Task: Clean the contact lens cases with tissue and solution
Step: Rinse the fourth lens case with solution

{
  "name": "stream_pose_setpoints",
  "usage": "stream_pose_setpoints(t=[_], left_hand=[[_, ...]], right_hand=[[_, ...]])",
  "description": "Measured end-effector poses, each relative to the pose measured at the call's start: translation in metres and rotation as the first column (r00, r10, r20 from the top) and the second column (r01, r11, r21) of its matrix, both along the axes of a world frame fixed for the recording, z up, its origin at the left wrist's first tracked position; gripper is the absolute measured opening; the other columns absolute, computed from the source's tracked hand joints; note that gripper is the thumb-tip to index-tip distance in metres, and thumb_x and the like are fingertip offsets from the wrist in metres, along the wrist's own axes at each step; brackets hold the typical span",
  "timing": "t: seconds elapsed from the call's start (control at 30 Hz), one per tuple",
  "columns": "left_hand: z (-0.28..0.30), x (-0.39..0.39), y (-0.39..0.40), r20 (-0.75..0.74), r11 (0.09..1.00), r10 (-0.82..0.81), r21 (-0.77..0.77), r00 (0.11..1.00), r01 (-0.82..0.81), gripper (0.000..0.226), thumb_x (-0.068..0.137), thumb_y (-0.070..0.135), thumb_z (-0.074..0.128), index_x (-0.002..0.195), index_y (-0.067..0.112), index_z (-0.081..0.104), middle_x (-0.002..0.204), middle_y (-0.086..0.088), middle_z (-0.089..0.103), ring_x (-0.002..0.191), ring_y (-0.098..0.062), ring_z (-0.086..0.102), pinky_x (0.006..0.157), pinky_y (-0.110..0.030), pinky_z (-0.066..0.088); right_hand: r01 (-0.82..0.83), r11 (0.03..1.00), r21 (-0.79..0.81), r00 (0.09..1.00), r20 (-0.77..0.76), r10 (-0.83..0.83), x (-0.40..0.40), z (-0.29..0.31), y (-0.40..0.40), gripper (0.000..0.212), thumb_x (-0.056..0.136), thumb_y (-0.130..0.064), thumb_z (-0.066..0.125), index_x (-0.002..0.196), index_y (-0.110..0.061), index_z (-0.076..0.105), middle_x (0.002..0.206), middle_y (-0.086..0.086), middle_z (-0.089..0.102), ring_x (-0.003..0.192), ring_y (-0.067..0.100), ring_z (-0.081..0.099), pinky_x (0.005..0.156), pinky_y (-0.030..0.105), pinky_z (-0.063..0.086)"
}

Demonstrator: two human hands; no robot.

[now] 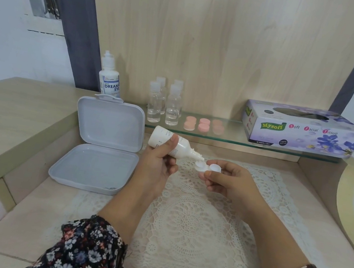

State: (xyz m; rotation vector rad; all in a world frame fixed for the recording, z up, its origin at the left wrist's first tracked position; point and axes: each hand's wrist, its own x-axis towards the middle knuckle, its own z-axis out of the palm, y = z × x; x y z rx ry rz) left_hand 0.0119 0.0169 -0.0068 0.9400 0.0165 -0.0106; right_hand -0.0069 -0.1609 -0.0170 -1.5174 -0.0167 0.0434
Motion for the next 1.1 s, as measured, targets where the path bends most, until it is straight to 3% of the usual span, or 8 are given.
stream_pose_setpoints(t=[0.8, 1.1], left_hand=[[-0.0014, 0.0008, 0.0003, 0.016, 1.000, 0.007, -0.006, 1.000, -0.007, 0.050, 0.069, 0.030, 0.072, 0.109, 0.006, 0.054, 0.065, 0.002, 0.061, 0.047, -0.007, 0.039, 0.040, -0.019, 0.033], [0.0003, 0.0009, -0.0001, -0.010, 0.999, 0.035, -0.015, 0.999, -0.035, 0.035, 0.068, 0.030, 0.072, 0.094, 0.010, 0.059, 0.062, 0.002, 0.059, 0.046, -0.007, 0.036, 0.040, -0.019, 0.032]], right_hand=[[-0.001, 1.000, 0.009, 1.000, -0.003, 0.001, 0.0006, -0.0010, -0.0005, 0.024, 0.083, 0.003, 0.068, 0.106, -0.003, 0.067, 0.101, 0.033, 0.066, 0.063, 0.016, 0.063, 0.060, 0.022, 0.055], [-0.003, 1.000, 0.010, 1.000, -0.005, 0.003, 0.0001, -0.0002, -0.0004, 0.024, 0.083, 0.003, 0.069, 0.106, -0.003, 0.066, 0.101, 0.033, 0.066, 0.062, 0.017, 0.063, 0.059, 0.022, 0.054]])
